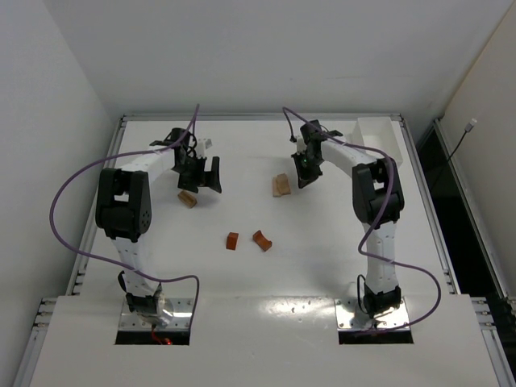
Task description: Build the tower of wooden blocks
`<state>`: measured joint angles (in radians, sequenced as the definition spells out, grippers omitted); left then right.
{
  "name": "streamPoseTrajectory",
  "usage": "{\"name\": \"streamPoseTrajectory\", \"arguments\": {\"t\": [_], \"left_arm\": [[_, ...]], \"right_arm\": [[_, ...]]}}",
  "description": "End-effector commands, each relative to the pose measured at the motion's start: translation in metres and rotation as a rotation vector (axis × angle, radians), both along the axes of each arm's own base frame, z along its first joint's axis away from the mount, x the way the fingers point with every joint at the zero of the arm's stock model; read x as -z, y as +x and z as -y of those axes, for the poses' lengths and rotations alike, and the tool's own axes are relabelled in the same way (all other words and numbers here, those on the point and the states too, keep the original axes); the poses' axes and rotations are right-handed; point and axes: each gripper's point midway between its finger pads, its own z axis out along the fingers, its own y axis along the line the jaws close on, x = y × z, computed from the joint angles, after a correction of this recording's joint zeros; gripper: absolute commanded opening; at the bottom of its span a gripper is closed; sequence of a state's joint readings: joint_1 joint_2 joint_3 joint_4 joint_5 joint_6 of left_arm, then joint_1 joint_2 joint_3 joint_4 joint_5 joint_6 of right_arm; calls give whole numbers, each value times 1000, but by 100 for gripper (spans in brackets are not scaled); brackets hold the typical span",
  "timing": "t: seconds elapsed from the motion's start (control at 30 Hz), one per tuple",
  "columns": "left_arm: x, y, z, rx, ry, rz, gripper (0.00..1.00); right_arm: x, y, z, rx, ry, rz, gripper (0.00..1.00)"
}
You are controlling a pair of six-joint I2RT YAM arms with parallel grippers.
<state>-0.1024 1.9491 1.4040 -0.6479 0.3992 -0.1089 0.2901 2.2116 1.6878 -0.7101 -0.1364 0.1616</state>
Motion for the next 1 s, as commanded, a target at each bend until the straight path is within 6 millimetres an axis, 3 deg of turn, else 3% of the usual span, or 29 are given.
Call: {"name": "streamPoseTrajectory", "arguments": {"t": [0.0,0.63,0.7,0.8,0.83,0.97], "left_arm": [[-14,13,-6,-5,0,51,99],[-10,10,-6,-5,1,41,99],[-10,10,-6,-5,1,41,99],[-10,10,-6,-5,1,41,99],[-10,10,-6,-5,1,41,99],[-10,10,-6,-5,1,41,99]], "right_arm": [[2,-10,-11,60,52,-39,0],[28,-1,-15,98,-7,-34,0],[29,-2,-21,94,3,-40,3],[28,-3,-25,87,22,-47,18],[28,-5,-30,75,30,-51,27],[26,-10,-37,68,44,-58,29]]}}
